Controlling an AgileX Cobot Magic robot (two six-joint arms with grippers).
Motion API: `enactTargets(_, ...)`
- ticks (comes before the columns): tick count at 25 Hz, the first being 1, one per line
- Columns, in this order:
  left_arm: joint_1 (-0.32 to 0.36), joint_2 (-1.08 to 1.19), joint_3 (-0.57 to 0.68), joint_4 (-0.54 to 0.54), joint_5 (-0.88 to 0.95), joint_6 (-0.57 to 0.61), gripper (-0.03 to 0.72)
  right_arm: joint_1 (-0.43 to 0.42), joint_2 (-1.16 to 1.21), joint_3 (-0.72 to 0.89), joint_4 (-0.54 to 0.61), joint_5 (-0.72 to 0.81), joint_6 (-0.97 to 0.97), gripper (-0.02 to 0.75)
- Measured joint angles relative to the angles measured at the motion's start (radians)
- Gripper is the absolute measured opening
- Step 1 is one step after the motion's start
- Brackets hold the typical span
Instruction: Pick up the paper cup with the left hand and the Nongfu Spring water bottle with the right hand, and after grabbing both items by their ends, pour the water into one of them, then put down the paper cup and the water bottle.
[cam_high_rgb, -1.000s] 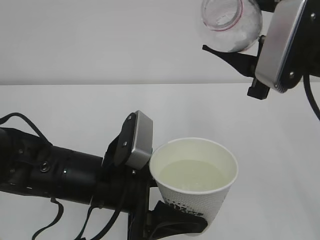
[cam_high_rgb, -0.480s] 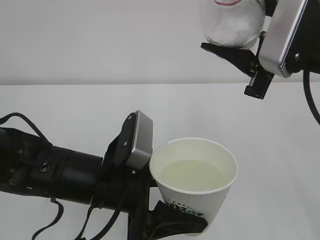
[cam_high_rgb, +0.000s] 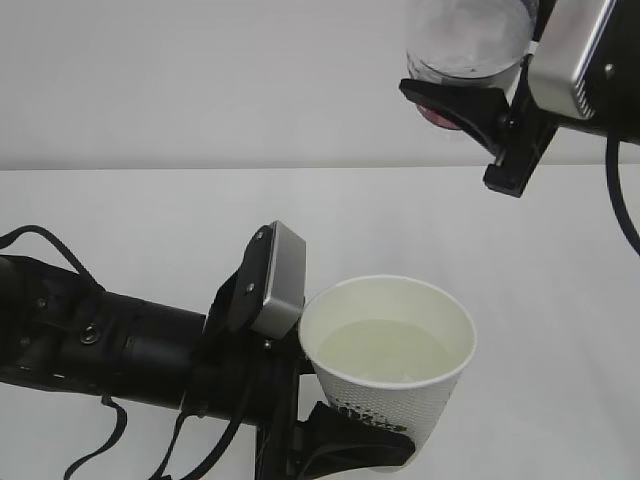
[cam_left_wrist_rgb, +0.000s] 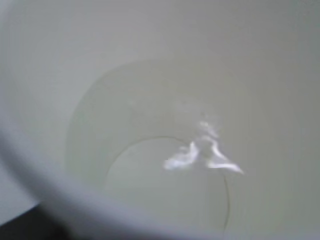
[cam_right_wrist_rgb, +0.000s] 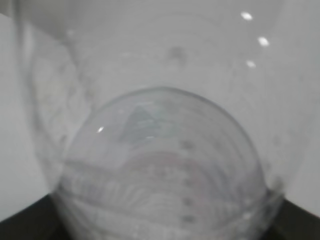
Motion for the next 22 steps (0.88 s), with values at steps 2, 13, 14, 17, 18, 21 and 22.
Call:
enactTargets(2, 0.0, 0.0, 0.0, 0.0, 0.0, 0.0, 0.501, 0.0, 0.0, 0.0, 0.0, 0.0, 0.027, 0.485)
enactTargets(13, 0.0, 0.0, 0.0, 0.0, 0.0, 0.0, 0.501, 0.0, 0.0, 0.0, 0.0, 0.0, 0.167, 0.485)
enactTargets(14, 0.0, 0.0, 0.0, 0.0, 0.0, 0.0, 0.501, 0.0, 0.0, 0.0, 0.001, 0.0, 0.169, 0.485)
enactTargets(17, 0.0, 0.0, 0.0, 0.0, 0.0, 0.0, 0.501, 0.0, 0.0, 0.0, 0.001, 0.0, 0.198, 0.485)
enactTargets(18, 0.0, 0.0, 0.0, 0.0, 0.0, 0.0, 0.501, 0.0, 0.0, 0.0, 0.001, 0.0, 0.209, 0.485)
enactTargets(21, 0.0, 0.0, 0.0, 0.0, 0.0, 0.0, 0.501, 0.0, 0.0, 0.0, 0.001, 0.0, 0.226, 0.485)
enactTargets(22, 0.0, 0.0, 0.0, 0.0, 0.0, 0.0, 0.501, 0.0, 0.0, 0.0, 0.001, 0.0, 0.226, 0.485)
